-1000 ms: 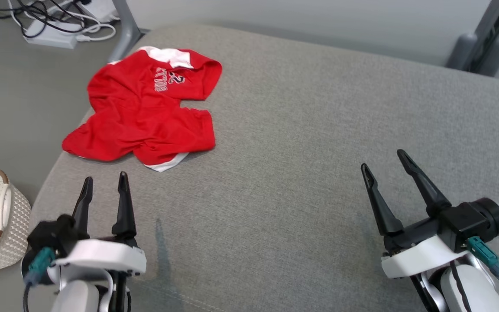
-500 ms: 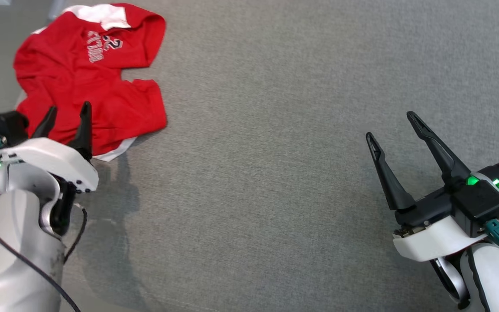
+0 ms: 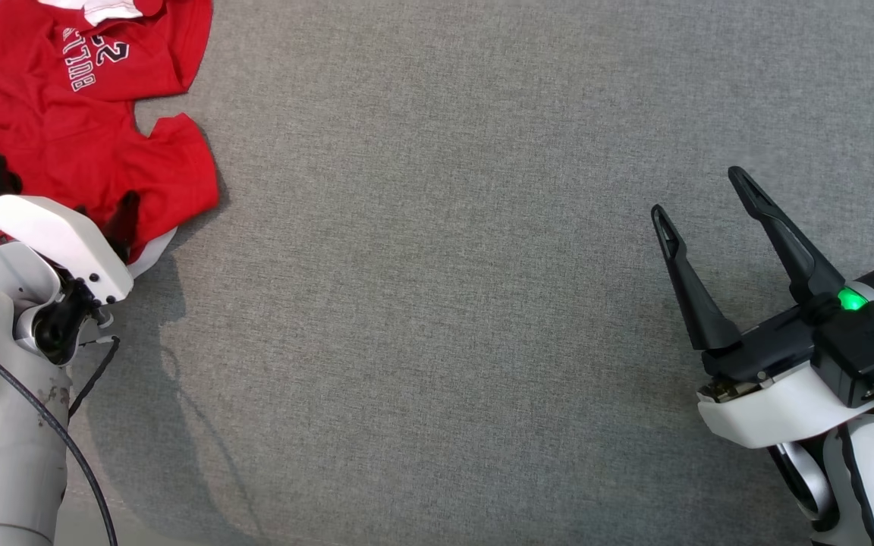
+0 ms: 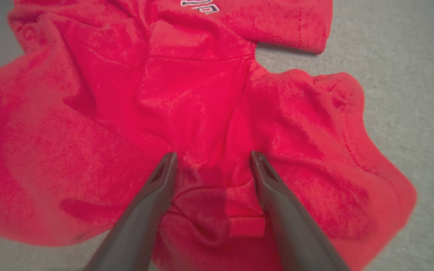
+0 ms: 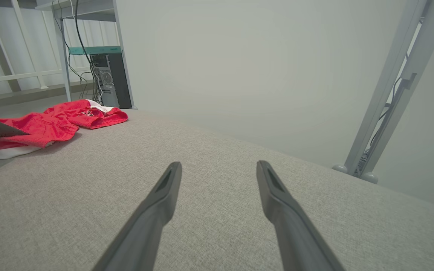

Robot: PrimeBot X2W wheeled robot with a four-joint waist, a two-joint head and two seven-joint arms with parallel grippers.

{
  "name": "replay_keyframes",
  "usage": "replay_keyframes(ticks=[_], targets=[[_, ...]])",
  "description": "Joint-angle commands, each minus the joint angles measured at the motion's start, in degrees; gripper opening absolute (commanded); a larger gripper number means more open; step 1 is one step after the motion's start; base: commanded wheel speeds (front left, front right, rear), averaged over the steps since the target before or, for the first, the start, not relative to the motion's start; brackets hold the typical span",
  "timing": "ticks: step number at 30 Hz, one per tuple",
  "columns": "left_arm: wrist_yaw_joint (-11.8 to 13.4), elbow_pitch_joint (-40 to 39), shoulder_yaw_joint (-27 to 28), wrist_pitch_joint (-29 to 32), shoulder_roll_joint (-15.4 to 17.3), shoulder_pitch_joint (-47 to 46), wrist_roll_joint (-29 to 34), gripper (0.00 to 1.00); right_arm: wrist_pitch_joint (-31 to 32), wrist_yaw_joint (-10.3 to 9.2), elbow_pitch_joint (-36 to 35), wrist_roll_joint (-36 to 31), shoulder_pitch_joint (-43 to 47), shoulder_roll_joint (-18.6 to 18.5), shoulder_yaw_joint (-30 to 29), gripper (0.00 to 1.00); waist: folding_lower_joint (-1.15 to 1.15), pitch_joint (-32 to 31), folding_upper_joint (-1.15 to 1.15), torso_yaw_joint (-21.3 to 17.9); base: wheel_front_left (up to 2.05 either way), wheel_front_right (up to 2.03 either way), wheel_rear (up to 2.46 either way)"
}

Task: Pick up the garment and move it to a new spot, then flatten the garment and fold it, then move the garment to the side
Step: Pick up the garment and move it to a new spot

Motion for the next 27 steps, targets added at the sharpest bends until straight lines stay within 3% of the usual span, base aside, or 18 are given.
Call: replay_keyframes(ticks=[1, 2, 14, 27], targets=[[-0.49, 1.25, -0.24, 0.54, 0.17, -1.25, -0.63, 0.45, 0.32, -0.04, -0.57, -0.49, -0.43, -0.49, -0.14, 1.00, 0.00, 0.30, 0.00, -0.14, 0.00, 0.00, 0.00], [-0.71, 1.97, -0.35, 0.81, 0.19, -1.55, -0.92, 0.00, 0.31, -0.04, -0.69, -0.65, -0.44, -0.56, -0.13, 1.00, 0.00, 0.37, 0.00, -0.16, 0.00, 0.00, 0.00], [-1.94, 3.28, -2.21, -2.82, 0.23, -1.17, -3.83, 0.00, -1.43, -0.04, 1.89, -0.19, -0.43, 0.48, -0.37, 1.00, 0.00, -2.91, 0.00, -0.11, 0.00, 0.00, 0.00], [-1.96, -6.93, -4.60, -8.84, 0.11, 2.81, -5.80, 0.00, -4.67, -0.04, 6.43, 0.48, 0.44, 3.18, -0.79, 1.00, 0.00, -9.84, 0.00, -2.32, 0.00, 0.00, 0.00]])
